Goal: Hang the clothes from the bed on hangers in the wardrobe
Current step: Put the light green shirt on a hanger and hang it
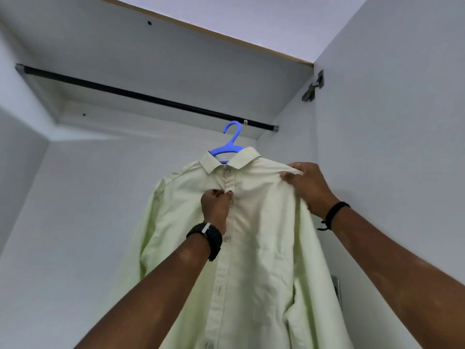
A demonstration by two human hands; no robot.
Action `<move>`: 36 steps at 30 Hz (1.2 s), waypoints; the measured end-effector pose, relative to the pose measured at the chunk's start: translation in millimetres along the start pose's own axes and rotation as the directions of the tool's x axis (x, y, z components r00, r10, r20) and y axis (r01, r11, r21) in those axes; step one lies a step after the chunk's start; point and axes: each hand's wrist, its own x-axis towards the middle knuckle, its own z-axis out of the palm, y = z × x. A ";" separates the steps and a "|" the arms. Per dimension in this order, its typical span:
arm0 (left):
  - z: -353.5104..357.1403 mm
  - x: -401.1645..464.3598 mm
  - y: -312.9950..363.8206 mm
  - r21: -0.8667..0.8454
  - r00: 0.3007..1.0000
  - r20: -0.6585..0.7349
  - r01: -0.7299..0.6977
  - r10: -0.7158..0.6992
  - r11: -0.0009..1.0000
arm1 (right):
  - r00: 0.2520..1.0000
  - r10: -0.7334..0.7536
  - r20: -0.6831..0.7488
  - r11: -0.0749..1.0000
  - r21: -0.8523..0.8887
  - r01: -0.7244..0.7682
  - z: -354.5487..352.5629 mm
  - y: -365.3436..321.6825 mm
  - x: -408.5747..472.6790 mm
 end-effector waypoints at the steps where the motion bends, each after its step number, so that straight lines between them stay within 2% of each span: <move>1: 4.9 15.5 -8.4 0.122 0.995 0.049 -0.098 0.092 0.988 | 0.999 -0.036 -0.040 0.999 -0.022 0.035 3.0 8.1 12.6; 3: 9.9 42.1 -22.6 0.342 0.958 0.180 -0.274 0.223 0.899 | 0.989 -0.098 -0.112 0.993 -0.079 0.090 7.7 22.3 32.3; 6: 22.5 73.9 -46.4 0.498 0.864 0.394 -0.488 0.314 0.717 | 0.965 -0.179 -0.194 0.975 -0.168 0.147 18.3 42.5 58.8; 11: 43.1 123.2 -99.4 0.657 0.747 0.603 -0.664 0.281 0.357 | 0.921 -0.234 -0.312 0.955 -0.251 0.157 45.5 71.9 101.0; 13: 48.2 131.5 -100.9 0.707 0.755 0.619 -0.656 0.216 0.266 | 0.917 -0.198 -0.347 0.966 -0.226 0.123 47.7 74.1 109.5; 16: 67.7 180.9 -129.1 0.680 0.721 0.664 -0.692 0.198 0.243 | 0.870 -0.243 -0.430 0.953 -0.275 0.130 68.5 93.8 156.2; 21: 92.5 206.8 -136.5 0.612 0.678 0.704 -0.731 0.212 0.302 | 0.829 -0.214 -0.517 0.956 -0.287 0.068 69.5 101.0 191.9; 31: 116.8 261.2 -154.8 0.562 0.653 0.721 -0.746 0.232 0.357 | 0.808 -0.251 -0.533 0.943 -0.324 0.079 77.5 141.3 257.6; 36: 128.9 283.4 -165.5 0.549 0.664 0.710 -0.730 0.234 0.408 | 0.804 -0.274 -0.528 0.924 -0.377 0.067 79.1 160.0 279.9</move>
